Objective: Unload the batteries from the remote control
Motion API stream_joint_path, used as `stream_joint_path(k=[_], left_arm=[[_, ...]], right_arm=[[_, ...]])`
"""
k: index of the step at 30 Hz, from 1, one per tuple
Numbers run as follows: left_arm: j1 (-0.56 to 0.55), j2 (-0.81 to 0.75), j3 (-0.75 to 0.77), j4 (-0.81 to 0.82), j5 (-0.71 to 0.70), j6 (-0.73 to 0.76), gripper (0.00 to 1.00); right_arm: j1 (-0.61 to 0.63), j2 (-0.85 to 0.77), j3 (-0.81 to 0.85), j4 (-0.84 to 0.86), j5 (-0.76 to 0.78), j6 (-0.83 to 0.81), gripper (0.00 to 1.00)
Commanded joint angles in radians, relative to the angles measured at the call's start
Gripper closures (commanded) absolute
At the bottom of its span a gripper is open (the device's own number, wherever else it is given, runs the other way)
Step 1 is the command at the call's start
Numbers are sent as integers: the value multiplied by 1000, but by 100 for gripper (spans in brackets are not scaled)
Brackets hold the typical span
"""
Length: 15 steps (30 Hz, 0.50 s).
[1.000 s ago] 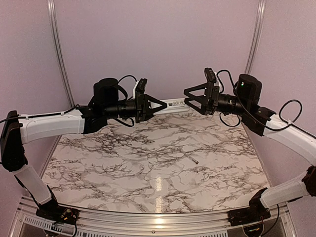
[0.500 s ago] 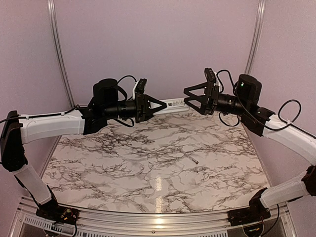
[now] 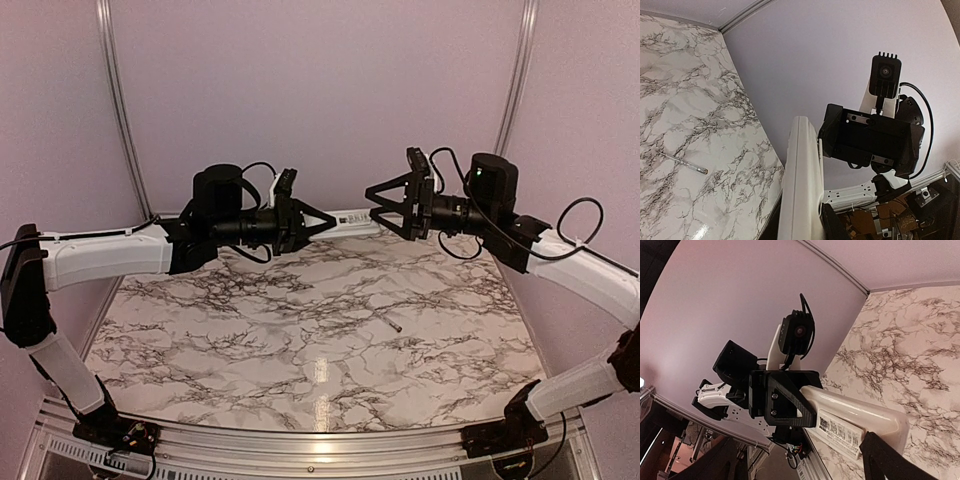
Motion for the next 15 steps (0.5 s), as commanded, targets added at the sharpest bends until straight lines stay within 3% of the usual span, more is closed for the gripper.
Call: stream_joint_path(k=[1, 15], left_arm=[[-63, -7, 31, 161, 84, 4, 100], [-62, -5, 26, 148, 87, 24, 100]], right_arm=[[61, 57, 2, -150, -103, 10, 15], [61, 54, -25, -74, -137, 128, 15]])
